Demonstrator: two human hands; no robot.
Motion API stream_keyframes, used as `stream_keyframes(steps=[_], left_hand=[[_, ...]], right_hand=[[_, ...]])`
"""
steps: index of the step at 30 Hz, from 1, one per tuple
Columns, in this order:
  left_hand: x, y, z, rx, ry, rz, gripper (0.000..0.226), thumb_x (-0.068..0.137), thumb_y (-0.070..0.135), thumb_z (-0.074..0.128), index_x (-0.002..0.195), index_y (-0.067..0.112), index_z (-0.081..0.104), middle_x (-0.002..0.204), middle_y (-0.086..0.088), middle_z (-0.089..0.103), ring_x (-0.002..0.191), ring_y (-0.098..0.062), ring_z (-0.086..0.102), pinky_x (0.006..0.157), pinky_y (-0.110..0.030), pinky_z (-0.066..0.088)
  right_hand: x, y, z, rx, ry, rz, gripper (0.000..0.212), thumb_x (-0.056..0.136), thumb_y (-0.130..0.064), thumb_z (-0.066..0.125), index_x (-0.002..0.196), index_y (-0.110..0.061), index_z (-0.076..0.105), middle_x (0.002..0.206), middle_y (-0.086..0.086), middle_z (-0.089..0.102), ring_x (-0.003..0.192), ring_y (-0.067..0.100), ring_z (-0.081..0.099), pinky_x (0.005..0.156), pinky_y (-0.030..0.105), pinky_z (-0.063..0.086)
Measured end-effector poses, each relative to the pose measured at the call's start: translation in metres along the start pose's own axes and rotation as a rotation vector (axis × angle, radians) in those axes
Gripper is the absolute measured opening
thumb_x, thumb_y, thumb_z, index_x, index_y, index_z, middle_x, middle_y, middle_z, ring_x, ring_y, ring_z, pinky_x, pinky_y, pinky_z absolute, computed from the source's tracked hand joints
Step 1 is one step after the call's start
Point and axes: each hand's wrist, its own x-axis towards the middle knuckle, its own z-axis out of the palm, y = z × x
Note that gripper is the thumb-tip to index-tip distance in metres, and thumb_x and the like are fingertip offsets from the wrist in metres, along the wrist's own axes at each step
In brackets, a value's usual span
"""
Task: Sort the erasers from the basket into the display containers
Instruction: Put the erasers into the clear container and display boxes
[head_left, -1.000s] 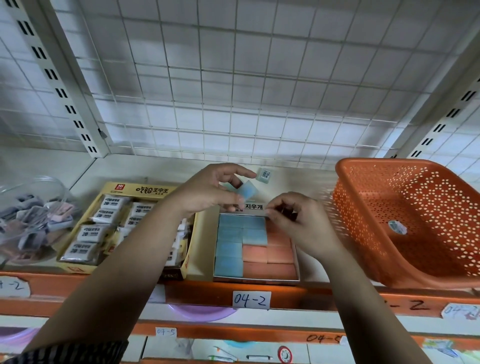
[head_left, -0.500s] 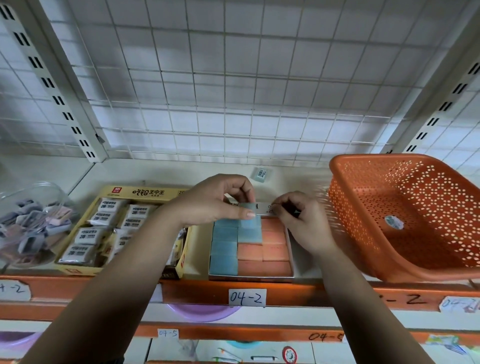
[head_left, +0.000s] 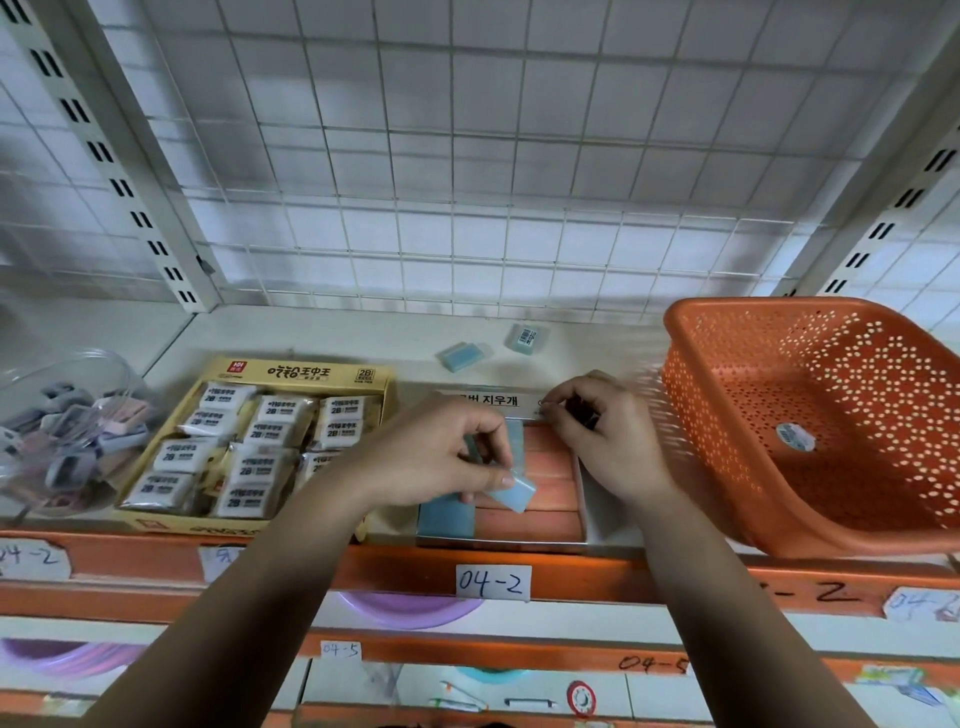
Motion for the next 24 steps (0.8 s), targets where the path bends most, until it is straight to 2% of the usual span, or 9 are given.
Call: stream_keyframes(steps=[1, 3, 5, 7, 11, 15, 20, 24], left_hand=[[-0.0009, -0.0002, 0.0003, 0.038, 0.014, 0.004, 0.012, 0.080, 0.015, 0.078, 0.081, 0.014, 0.066, 0.081, -0.003, 0.072, 0.058, -0.011, 0.067, 0.060, -0.025, 0.054], [-0.0028, 0.0008, 0.0000, 0.176, 0.040, 0.047, 0.011, 0.080, 0.020, 0.079, 0.080, 0.016, 0.068, 0.077, 0.005, 0.070, 0.055, 0.003, 0.058, 0.055, -0.010, 0.041], [-0.0036, 0.0017, -0.0001, 0.351, 0.087, 0.115, 0.011, 0.079, 0.026, 0.079, 0.080, 0.021, 0.070, 0.078, 0.012, 0.067, 0.062, 0.011, 0.052, 0.057, -0.006, 0.033], [-0.0035, 0.0005, 0.0008, 0.420, 0.109, 0.151, 0.013, 0.077, 0.032, 0.080, 0.080, 0.025, 0.069, 0.080, 0.015, 0.063, 0.069, 0.010, 0.051, 0.059, -0.008, 0.032], [-0.0044, 0.0004, 0.0047, 0.415, 0.049, 0.137, 0.026, 0.069, 0.039, 0.085, 0.087, 0.026, 0.070, 0.080, 0.016, 0.057, 0.071, -0.003, 0.053, 0.066, -0.023, 0.045], [-0.0044, 0.0020, 0.0065, 0.556, 0.087, 0.134, 0.030, 0.069, 0.045, 0.082, 0.088, 0.026, 0.069, 0.083, 0.017, 0.058, 0.070, 0.008, 0.049, 0.062, -0.011, 0.036], [-0.0027, 0.0061, 0.0080, 0.673, 0.144, 0.111, 0.033, 0.070, 0.055, 0.077, 0.084, 0.029, 0.064, 0.084, 0.017, 0.059, 0.077, 0.003, 0.051, 0.064, -0.020, 0.039], [0.0010, 0.0079, 0.0080, 0.705, 0.132, 0.129, 0.034, 0.069, 0.057, 0.076, 0.084, 0.029, 0.064, 0.083, 0.017, 0.057, 0.076, 0.002, 0.048, 0.060, -0.013, 0.031]], right_hand=[[-0.0002, 0.0000, 0.0002, 0.002, -0.001, 0.000, 0.005, 0.081, -0.011, 0.073, 0.082, -0.016, 0.072, 0.080, 0.000, 0.064, 0.075, 0.011, 0.060, 0.071, 0.023, 0.045], [-0.0001, -0.0001, 0.0005, 0.006, -0.003, -0.004, 0.005, 0.082, -0.011, 0.073, 0.082, -0.016, 0.072, 0.080, 0.000, 0.064, 0.076, 0.012, 0.060, 0.072, 0.025, 0.046], [-0.0002, -0.0003, 0.0009, 0.003, -0.004, -0.009, 0.004, 0.082, -0.011, 0.073, 0.082, -0.015, 0.072, 0.081, 0.001, 0.064, 0.076, 0.013, 0.060, 0.072, 0.025, 0.046], [-0.0002, -0.0003, 0.0008, -0.003, -0.002, -0.013, 0.004, 0.082, -0.011, 0.073, 0.082, -0.015, 0.072, 0.080, 0.001, 0.064, 0.075, 0.012, 0.060, 0.072, 0.024, 0.046], [-0.0007, -0.0014, 0.0005, 0.002, 0.003, -0.016, 0.008, 0.082, -0.010, 0.074, 0.083, -0.018, 0.073, 0.080, 0.001, 0.064, 0.075, 0.009, 0.059, 0.071, 0.015, 0.042], [-0.0008, -0.0015, -0.0001, 0.002, 0.000, -0.014, 0.008, 0.082, -0.010, 0.074, 0.083, -0.018, 0.073, 0.080, 0.000, 0.063, 0.076, 0.007, 0.058, 0.071, 0.013, 0.041], [-0.0014, -0.0018, -0.0005, -0.004, 0.002, -0.018, 0.007, 0.082, -0.010, 0.074, 0.083, -0.016, 0.072, 0.080, 0.001, 0.064, 0.075, 0.008, 0.058, 0.070, 0.011, 0.040], [-0.0015, -0.0014, -0.0001, 0.007, -0.001, -0.014, 0.007, 0.082, -0.010, 0.074, 0.083, -0.016, 0.072, 0.080, 0.001, 0.063, 0.076, 0.006, 0.057, 0.070, 0.010, 0.039]])
